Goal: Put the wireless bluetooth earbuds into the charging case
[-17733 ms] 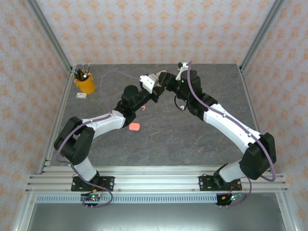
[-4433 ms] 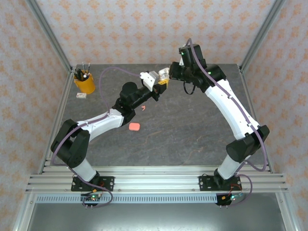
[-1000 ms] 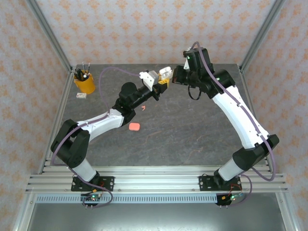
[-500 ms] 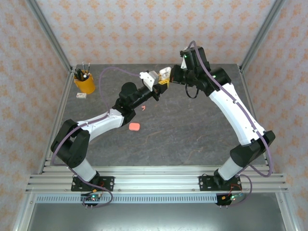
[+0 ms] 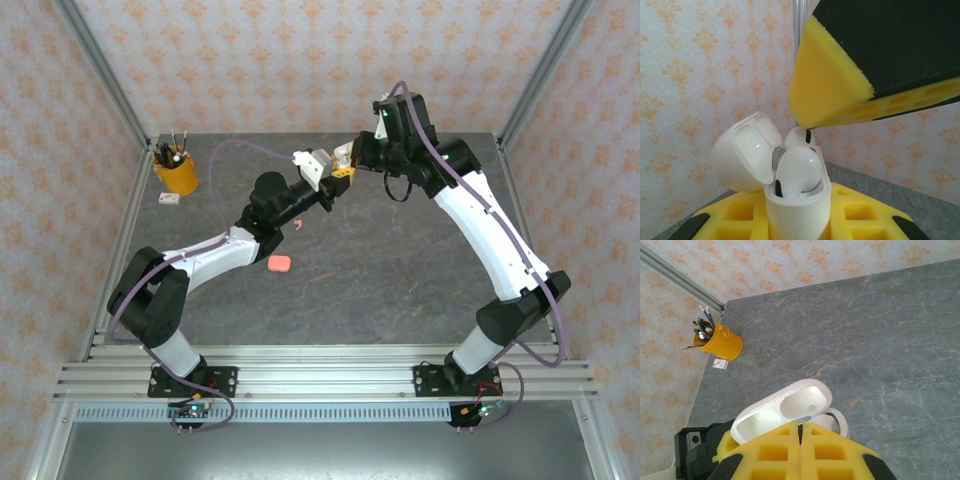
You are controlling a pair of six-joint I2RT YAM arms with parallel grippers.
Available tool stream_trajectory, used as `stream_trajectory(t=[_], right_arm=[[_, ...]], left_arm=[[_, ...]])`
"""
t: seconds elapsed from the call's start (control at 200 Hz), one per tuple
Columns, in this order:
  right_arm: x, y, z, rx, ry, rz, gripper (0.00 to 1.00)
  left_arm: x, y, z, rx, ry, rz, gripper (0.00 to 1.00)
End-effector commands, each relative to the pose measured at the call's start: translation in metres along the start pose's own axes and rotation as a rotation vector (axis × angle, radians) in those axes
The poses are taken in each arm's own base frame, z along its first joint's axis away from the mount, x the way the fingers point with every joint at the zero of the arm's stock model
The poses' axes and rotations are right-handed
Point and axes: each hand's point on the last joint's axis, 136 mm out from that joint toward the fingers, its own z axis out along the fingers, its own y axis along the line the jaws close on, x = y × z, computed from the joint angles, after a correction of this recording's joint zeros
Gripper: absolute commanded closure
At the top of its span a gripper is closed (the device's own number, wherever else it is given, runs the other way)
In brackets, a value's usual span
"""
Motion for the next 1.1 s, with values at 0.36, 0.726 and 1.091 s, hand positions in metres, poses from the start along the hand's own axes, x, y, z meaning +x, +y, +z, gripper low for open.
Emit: stream_trajectory(t=[0.36, 0.726, 1.091], right_arm=[[-0.058, -0.022, -0.018, 0.063, -0.13, -0.01, 1.0], [-0.048, -0.018, 0.056, -0.007, 0.088, -0.052, 1.0], [-0.001, -0.007, 0.05, -0.097, 0.253, -0.101, 1.0]], left_arm=[[-0.022, -0.013, 0.003, 0.058, -0.057, 0.016, 1.0], [-0.022, -0.018, 0.009, 0.1, -0.05, -0.003, 1.0], [-0.013, -0.012, 0.016, 0.089, -0.022, -0.006, 1.0]])
